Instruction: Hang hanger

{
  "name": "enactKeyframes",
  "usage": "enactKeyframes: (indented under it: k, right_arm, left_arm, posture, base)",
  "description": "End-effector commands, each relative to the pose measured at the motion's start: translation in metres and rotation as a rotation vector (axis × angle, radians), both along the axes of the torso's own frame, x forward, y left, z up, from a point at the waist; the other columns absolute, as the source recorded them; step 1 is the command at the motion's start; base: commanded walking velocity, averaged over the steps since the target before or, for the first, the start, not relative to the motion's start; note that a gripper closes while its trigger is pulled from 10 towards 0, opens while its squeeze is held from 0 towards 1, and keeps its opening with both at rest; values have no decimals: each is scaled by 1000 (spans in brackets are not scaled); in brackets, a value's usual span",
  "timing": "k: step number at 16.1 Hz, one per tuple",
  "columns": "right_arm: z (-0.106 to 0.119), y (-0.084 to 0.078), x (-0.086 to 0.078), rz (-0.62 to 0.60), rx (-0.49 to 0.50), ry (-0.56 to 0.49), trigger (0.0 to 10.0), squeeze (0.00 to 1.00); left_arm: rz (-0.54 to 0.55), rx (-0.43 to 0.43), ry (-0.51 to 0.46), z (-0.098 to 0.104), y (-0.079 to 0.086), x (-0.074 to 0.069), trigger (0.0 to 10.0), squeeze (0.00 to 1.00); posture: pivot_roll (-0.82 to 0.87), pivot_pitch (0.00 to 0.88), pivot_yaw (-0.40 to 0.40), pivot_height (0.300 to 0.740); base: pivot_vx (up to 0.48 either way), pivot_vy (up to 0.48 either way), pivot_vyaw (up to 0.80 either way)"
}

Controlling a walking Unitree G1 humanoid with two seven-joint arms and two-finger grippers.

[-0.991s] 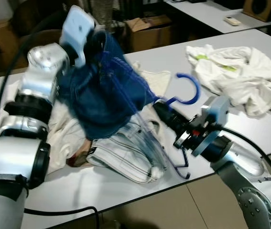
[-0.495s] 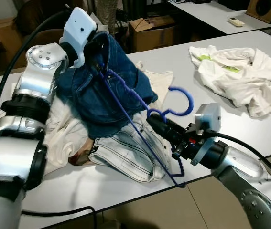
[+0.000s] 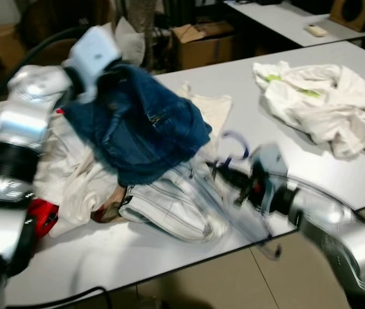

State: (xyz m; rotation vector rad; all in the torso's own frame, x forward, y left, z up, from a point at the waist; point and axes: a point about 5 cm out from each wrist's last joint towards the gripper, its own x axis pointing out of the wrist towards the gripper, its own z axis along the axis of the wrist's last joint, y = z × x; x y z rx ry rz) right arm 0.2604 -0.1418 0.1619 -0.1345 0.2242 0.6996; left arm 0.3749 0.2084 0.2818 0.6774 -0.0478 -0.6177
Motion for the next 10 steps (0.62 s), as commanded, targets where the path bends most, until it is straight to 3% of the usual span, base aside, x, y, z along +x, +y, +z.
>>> enactKeyframes:
  k: [1,4,6,9,10]
  right_arm:
    - [7,-11,10,-90,-13,-53,10000,0]
    - [71,-27,29,-159,217,-312,10000,0]
    - [104,-41,37,-219,332,-427,10000,0]
    - [103,-44,42,-213,338,-398,10000,0]
    - [84,-37,40,-181,267,-335,10000,0]
  left_arm:
    - [36,11,-24,8,10,-3,0,0]
    - [138,71,-51,16,37,-6,0,0]
    - [170,36,-89,39,52,-15,0,0]
    - [153,-61,-125,64,55,-29,0,0]
    - [80,-119,-85,64,43,-36,0,0]
  posture:
    - [-64,0,77,740]
    - [-61,0,73,740]
    - [-57,0,67,740]
    - [-53,0,61,740]
    - [-47,0,60,740]
  base:
    - [0,0,0]
    - [0,0,0]
    - [0,0,0]
    - [0,0,0]
    - [0,0,0]
